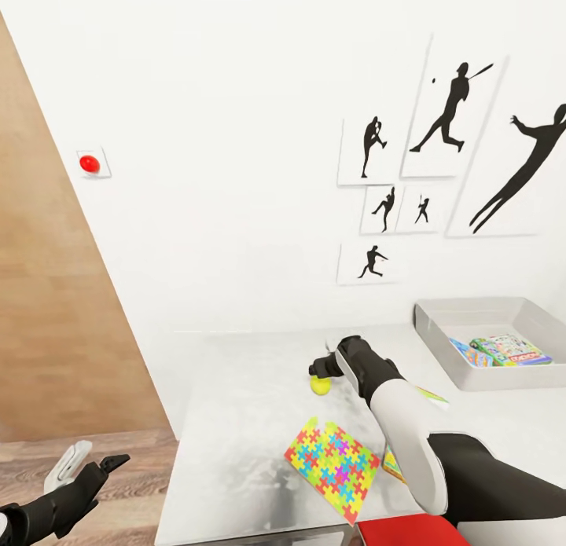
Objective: Put all the toys in the child's room - the three board games (two on the bed and one on the table), the two jigsaw puzzles on the table, and the tennis ball on the table - inside the toy box on the table in the child's room.
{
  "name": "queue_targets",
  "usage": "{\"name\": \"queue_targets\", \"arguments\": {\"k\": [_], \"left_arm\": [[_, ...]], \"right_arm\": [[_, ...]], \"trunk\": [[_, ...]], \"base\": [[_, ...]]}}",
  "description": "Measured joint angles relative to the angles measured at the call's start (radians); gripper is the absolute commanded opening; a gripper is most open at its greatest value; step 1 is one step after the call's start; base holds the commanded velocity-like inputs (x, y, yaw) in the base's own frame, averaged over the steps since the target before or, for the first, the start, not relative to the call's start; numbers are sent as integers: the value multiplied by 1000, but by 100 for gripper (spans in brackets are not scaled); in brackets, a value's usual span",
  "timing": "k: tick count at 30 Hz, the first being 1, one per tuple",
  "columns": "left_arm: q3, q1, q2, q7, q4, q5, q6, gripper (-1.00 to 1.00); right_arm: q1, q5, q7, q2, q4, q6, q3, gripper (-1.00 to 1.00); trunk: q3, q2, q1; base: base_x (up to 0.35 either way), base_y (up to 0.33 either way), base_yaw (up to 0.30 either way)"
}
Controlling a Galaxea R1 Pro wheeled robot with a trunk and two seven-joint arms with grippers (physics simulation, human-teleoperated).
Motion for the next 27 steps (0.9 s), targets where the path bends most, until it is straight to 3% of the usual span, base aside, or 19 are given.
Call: {"name": "queue_targets", "arguments": {"k": [15, 27], "left_arm": [[0, 1, 0, 0, 0, 0, 0, 100], [-1, 1, 0, -1, 0, 3, 0, 100]], "right_arm": [[4, 2, 7, 0, 4, -10, 1, 100], [4, 2, 40, 0, 1, -16, 6, 100]], "trunk": [[-47, -105, 58], [-47, -105, 58]], "base": [[0, 0, 0], [0, 0, 0]]}}
